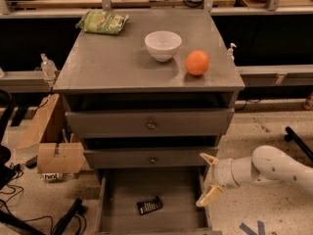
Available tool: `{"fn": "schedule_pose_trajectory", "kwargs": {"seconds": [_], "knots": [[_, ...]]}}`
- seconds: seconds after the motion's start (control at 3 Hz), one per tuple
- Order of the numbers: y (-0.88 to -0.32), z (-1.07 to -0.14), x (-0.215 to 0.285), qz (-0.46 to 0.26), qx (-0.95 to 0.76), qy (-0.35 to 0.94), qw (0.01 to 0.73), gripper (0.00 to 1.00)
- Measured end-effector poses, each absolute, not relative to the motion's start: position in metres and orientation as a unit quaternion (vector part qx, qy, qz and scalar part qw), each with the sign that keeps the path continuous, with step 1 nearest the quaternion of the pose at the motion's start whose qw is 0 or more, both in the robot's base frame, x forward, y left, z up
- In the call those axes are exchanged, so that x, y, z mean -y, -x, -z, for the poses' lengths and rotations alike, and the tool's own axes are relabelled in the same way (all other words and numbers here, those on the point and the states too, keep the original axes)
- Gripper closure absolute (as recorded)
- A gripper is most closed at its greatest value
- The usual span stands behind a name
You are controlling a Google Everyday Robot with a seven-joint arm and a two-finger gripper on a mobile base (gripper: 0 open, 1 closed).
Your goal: Pick rxbar chocolate from bottom drawer and place on counter
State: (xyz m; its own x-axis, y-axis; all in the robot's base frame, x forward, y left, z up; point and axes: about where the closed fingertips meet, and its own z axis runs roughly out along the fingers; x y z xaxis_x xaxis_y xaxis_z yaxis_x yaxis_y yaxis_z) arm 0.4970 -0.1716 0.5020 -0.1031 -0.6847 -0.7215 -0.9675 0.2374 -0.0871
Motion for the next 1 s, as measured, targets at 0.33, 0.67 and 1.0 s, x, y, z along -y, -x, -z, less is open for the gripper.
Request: {"fn": "schedule_pose_trajectory", "kwargs": {"seconds": [0.33,0.67,1.0], "knots": [[-0.508,-0.466,0.157,-0.231,-0.700,0.587,0.335,0.00],[-0.520,-0.421,0.143,-0.258,-0.688,0.587,0.340,0.00],[-0.527,-0.383,0.138,-0.263,-0.689,0.581,0.343,0.00]]}}
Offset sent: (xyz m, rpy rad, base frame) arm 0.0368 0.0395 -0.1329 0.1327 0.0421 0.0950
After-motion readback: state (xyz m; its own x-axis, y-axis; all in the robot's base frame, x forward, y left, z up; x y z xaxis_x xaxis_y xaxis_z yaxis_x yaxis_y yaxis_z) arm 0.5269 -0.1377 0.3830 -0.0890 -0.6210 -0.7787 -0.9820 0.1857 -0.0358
